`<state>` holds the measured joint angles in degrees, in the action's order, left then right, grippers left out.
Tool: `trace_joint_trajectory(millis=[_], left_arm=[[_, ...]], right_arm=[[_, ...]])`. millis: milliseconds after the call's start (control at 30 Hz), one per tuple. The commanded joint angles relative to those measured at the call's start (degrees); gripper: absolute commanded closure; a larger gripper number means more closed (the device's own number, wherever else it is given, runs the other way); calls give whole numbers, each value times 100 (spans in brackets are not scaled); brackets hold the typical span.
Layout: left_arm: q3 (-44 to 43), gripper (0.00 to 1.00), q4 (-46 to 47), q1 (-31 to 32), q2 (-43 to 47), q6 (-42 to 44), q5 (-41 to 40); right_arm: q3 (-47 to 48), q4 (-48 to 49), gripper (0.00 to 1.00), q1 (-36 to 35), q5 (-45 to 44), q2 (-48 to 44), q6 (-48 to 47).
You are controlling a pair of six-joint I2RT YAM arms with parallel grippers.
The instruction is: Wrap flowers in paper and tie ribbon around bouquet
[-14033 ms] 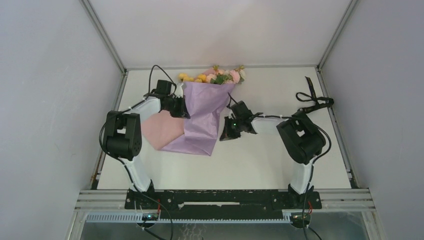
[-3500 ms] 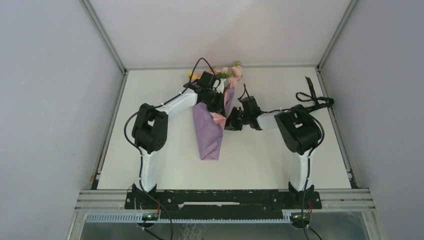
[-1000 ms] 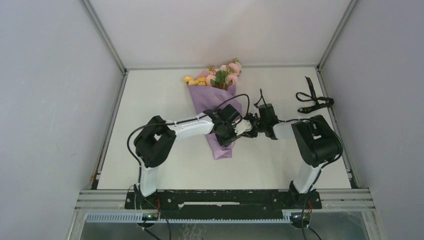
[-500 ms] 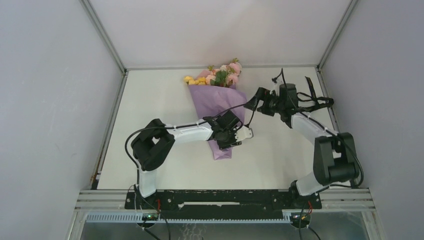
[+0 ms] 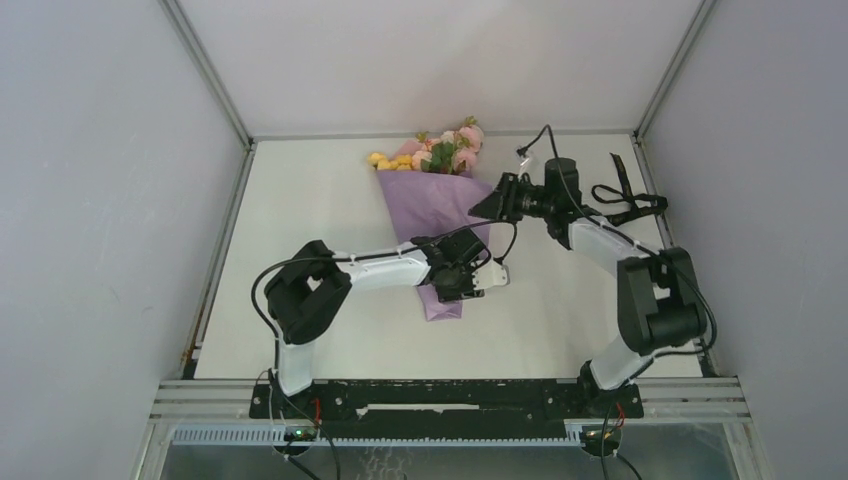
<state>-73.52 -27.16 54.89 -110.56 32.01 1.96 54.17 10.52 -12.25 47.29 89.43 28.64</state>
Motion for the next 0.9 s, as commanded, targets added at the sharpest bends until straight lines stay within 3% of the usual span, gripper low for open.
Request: trace_joint_trajectory(millis=[0, 200, 233, 267, 367, 500, 700, 867], left_arm=[[66, 46, -762, 89, -233, 289, -72], [-120, 44, -1034, 226, -70, 261, 3], [-161, 44, -1087, 269, -25, 240, 41], [-189, 44, -1135, 327, 19, 226, 89], [-197, 42, -1191, 485, 124, 233, 127], [-268, 40, -1508, 703, 258, 197, 363], [-539, 39, -2455, 899, 709, 179, 1426], [-1150, 45, -3325, 780, 932, 346, 1918]], right_arm=[[524, 225, 58, -185, -103, 906, -27], [954, 91, 68, -54, -556, 2298, 38], [1005, 31, 80, -41, -632, 2458, 49], [1029, 17, 83, -21, -697, 2616, 60], [1066, -25, 84, 80, -754, 2963, 142], [1008, -239, 89, 222, -1029, 2932, 232], [999, -649, 98, 219, -1141, 2828, 115], [1003, -747, 100, 204, -1130, 2820, 49]])
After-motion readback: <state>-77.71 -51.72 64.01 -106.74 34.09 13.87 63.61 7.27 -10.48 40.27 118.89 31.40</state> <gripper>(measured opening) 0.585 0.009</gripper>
